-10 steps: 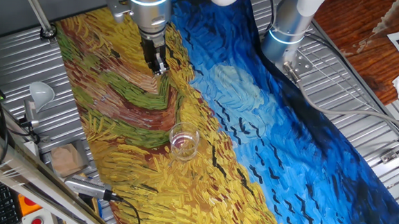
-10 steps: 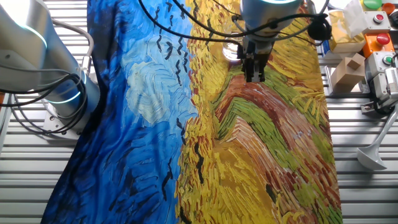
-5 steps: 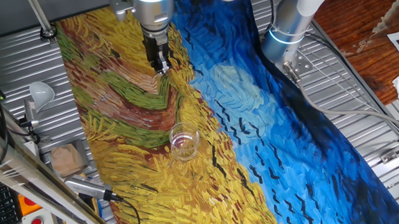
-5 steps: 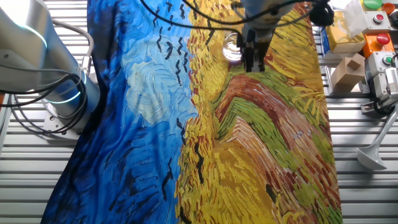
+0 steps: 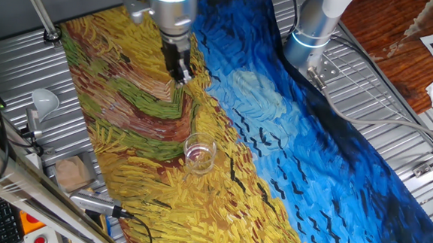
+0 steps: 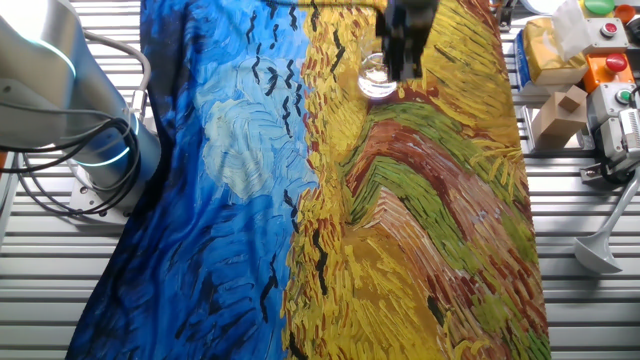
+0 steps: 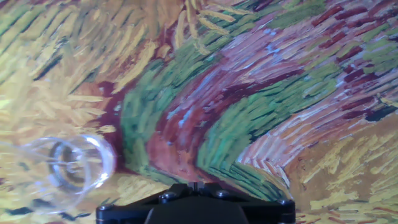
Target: Stir the beaker with a glass rod
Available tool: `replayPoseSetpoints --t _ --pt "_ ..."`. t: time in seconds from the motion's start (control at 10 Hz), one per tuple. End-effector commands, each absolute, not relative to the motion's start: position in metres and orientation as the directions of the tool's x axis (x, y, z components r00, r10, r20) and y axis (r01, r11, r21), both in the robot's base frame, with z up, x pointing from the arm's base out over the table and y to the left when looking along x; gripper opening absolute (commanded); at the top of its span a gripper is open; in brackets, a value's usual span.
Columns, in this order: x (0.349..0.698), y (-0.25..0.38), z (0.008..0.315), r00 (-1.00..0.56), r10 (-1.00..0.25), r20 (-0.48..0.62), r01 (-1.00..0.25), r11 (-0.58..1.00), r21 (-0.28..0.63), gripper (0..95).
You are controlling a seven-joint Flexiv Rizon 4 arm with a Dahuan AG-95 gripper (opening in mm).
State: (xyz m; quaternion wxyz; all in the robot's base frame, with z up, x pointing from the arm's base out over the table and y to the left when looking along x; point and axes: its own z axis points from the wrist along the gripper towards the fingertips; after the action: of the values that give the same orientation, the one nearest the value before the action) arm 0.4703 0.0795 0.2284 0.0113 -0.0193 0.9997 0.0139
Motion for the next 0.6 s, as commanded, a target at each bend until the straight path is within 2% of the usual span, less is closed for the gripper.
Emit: replayPoseSetpoints --t 0.1,0.6 --pt "0.4726 0.0898 0.2286 -0.998 -0.056 -0.024 -0.057 0.998 0.028 0.0" --pt "0.4730 0.0909 0.2281 -0.996 -0.087 -0.010 -0.087 0.996 0.023 0.0"
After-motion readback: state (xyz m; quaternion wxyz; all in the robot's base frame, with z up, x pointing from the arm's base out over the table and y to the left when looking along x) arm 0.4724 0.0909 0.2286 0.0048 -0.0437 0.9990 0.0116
